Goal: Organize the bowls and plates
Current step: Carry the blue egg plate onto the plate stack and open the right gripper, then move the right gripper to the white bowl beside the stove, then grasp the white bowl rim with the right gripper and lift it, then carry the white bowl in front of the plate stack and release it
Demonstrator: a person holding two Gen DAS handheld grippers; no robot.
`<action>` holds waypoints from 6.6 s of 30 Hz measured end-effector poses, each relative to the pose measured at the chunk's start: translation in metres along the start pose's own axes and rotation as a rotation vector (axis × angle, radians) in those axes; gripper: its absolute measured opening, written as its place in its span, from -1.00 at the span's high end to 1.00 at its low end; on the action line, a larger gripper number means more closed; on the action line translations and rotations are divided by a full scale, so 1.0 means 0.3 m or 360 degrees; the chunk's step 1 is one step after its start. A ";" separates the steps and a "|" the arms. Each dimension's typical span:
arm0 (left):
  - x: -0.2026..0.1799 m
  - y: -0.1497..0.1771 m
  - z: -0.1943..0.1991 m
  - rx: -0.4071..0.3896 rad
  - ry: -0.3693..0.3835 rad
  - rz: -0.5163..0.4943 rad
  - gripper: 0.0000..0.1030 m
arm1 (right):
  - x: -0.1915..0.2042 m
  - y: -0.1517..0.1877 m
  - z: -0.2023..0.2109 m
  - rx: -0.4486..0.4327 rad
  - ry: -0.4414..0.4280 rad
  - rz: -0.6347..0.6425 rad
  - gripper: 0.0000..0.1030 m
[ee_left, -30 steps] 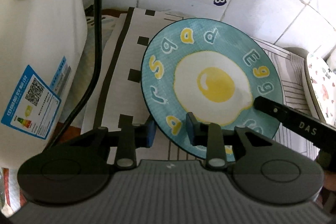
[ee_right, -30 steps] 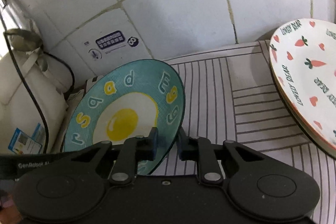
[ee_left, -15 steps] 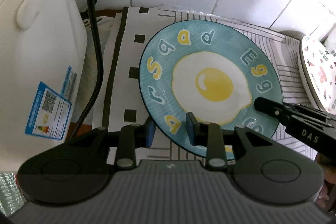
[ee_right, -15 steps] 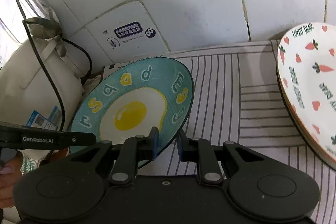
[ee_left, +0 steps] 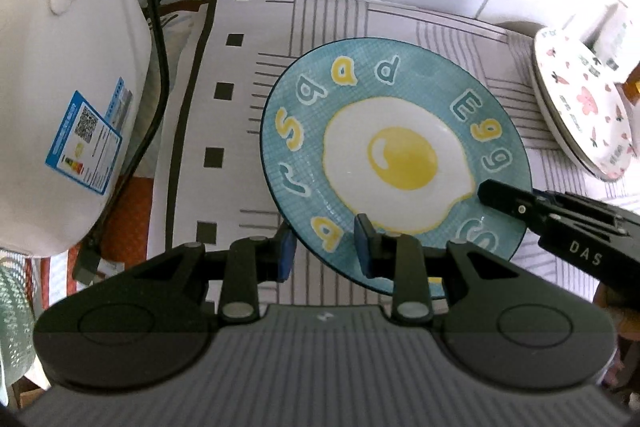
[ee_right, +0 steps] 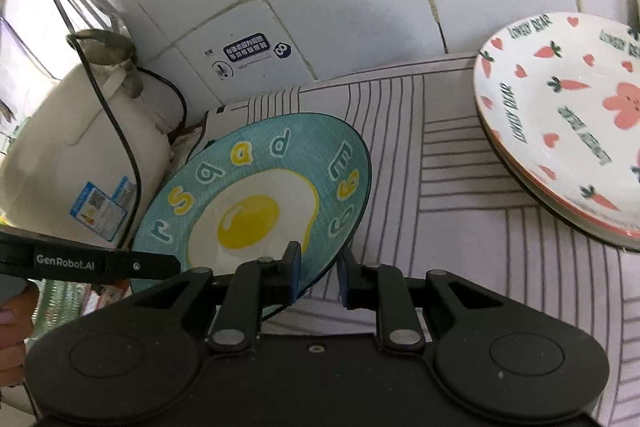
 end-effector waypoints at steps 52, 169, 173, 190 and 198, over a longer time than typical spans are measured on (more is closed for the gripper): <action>-0.764 -0.298 -0.095 -0.0044 0.0041 -0.0098 0.44 | -0.629 -0.321 0.443 -0.0055 0.0109 -0.0008 0.51; -2.050 0.105 -0.036 -0.0039 0.0320 -0.0585 -0.74 | -1.362 0.202 1.227 -0.0299 0.0648 0.0196 -0.82; -2.046 0.112 -0.079 -0.0006 0.0349 -0.0539 -0.63 | -1.370 0.181 1.196 -0.0318 0.0620 0.0197 -0.84; -2.054 0.147 -0.078 -0.0012 0.0397 -0.0589 0.84 | -1.341 0.181 1.192 -0.0337 0.0572 0.0233 -0.86; -1.921 0.162 -0.027 -0.0018 0.0302 -0.0479 0.84 | -1.247 0.180 1.167 -0.0312 0.0494 0.0313 -0.86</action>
Point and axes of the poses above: each gripper's, at about its wrist camera, not at the fingertips, and z roughly against the way its jaws point, x to its left, y to its underside, the point moved 10 cm from there along -z, roughly the way its jaws point, and after that the axes turned 7 degrees about -z, right-handed, at the moved point
